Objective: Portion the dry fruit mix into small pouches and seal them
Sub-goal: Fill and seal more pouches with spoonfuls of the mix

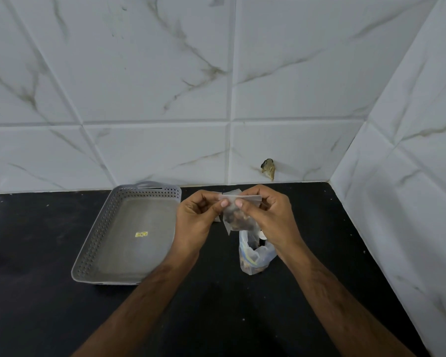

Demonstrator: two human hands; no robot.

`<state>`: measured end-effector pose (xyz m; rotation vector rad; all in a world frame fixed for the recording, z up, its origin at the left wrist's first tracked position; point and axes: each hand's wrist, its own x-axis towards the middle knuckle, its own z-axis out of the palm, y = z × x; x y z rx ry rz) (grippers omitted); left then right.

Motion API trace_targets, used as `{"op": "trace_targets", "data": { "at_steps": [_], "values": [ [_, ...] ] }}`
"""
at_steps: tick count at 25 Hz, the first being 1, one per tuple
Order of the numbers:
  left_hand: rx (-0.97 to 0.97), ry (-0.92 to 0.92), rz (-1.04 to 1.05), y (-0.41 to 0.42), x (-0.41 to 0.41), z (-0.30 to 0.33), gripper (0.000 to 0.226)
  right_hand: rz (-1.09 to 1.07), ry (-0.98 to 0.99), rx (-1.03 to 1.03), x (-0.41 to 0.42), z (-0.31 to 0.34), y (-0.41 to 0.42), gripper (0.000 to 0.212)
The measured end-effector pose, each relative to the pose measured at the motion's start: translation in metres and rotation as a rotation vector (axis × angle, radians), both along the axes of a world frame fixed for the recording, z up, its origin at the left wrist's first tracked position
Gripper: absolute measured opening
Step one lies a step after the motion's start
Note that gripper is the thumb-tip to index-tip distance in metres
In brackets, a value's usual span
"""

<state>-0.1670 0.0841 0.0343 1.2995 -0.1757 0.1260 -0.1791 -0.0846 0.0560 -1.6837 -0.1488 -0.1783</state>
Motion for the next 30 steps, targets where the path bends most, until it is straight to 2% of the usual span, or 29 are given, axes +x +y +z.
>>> {"op": "trace_targets", "data": {
  "at_steps": [6,9,11,16,22,25,30],
  "values": [
    [-0.006,-0.016,0.022,0.000,0.003,0.001,0.004,-0.009,-0.050,-0.011,0.004,-0.002,-0.001,0.011],
    [0.033,-0.021,0.054,0.004,0.009,-0.001,0.009,0.034,0.005,0.050,0.010,0.001,-0.004,0.005],
    [0.079,-0.032,0.076,0.005,0.012,-0.004,0.013,0.058,0.038,0.043,0.014,0.001,-0.007,0.011],
    [0.128,-0.046,0.061,0.008,0.015,-0.008,0.007,0.030,0.059,0.055,0.022,-0.002,-0.012,0.009],
    [0.208,-0.061,0.085,0.018,0.030,-0.015,0.011,-0.002,0.079,0.065,0.033,-0.006,-0.008,0.015],
    [0.191,-0.020,0.057,0.021,0.043,-0.025,0.009,-0.001,0.140,0.046,0.052,-0.022,-0.005,0.021],
    [0.289,0.098,0.115,0.030,0.072,-0.056,0.008,0.025,0.237,-0.027,0.092,-0.053,0.004,0.015]
  ]
}}
